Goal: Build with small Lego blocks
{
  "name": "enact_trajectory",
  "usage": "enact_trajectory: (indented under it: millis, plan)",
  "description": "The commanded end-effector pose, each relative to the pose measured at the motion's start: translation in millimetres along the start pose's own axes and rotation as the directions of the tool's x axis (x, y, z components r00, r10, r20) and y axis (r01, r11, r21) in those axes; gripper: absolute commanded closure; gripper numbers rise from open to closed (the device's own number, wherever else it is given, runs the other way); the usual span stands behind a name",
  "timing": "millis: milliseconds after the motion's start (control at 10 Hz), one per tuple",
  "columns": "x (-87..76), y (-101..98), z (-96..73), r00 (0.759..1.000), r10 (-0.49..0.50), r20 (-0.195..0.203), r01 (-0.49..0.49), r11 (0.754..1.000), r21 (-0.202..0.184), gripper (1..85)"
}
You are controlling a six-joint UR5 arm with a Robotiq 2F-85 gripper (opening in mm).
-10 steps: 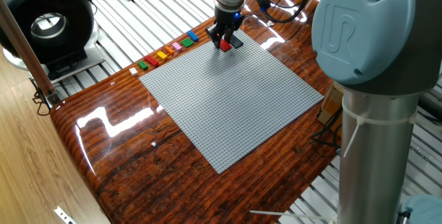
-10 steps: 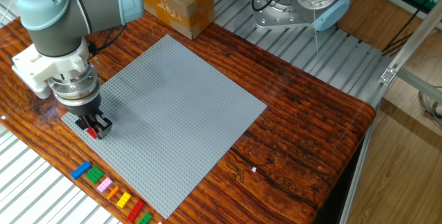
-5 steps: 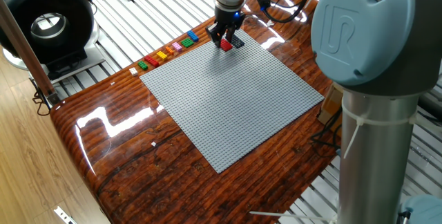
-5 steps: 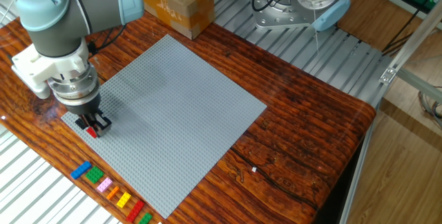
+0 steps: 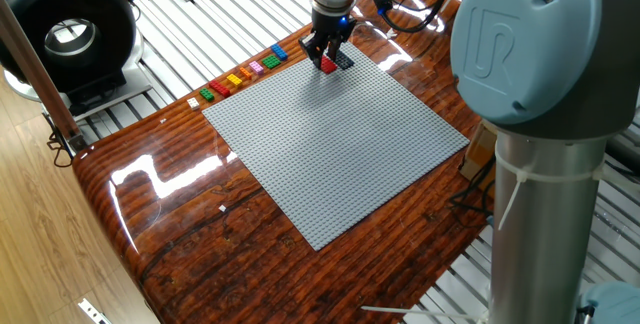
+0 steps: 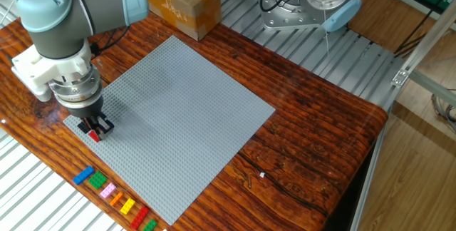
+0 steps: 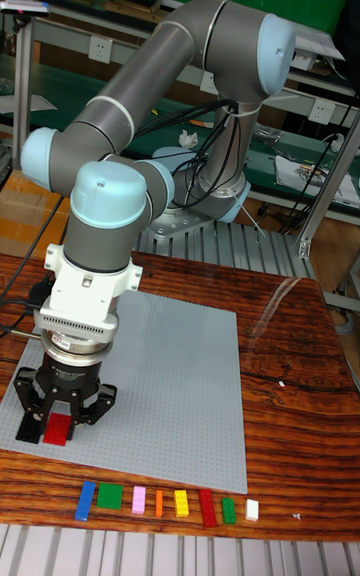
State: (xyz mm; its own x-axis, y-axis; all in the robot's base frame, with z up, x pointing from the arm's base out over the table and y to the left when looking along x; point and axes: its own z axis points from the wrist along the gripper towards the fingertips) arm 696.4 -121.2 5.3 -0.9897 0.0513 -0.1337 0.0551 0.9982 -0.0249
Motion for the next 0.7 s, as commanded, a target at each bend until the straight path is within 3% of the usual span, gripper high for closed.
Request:
enact_trajectory:
  millis: [0, 600]
  plan:
    - [-1.7, -0.4, -1.2, 1.0, 0.017, 0.005, -0.017, 1.0, -0.005, 47.0]
    - [-3.0, 0.6, -5.9, 0.999, 0.041, -0.002, -0.041, 0.999, 0.011, 50.3]
